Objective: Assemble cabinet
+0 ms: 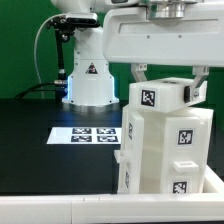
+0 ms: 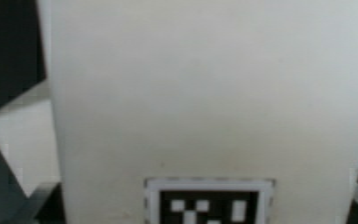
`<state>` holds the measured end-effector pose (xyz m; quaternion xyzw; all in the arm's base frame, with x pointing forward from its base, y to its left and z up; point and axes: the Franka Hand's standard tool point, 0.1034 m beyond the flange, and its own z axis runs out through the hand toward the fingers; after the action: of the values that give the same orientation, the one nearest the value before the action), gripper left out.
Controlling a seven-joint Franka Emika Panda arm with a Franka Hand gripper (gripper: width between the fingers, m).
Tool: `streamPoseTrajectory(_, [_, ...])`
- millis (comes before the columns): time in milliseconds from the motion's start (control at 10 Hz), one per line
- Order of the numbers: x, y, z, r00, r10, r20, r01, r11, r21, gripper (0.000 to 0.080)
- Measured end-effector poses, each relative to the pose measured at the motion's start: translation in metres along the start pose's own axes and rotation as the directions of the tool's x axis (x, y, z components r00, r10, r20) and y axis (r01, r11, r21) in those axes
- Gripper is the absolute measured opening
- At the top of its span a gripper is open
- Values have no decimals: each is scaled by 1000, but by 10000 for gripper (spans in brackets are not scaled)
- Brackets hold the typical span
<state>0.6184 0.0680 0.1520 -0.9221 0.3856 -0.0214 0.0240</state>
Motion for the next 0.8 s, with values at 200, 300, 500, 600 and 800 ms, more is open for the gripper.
streamPoseTrajectory(200, [-1,-3,-2,990,139,27,-139,990,8,560])
streamPoseTrajectory(300, [-1,-3,-1,982,188,27,-188,982,8,560])
streamPoseTrajectory(500, [0,-3,-1,959,281,33,-282,959,12,560])
streamPoseTrajectory(600, [-1,-3,-2,943,331,35,-331,944,11,560])
streamPoseTrajectory(800, [-2,-3,-1,945,325,37,-325,946,11,722])
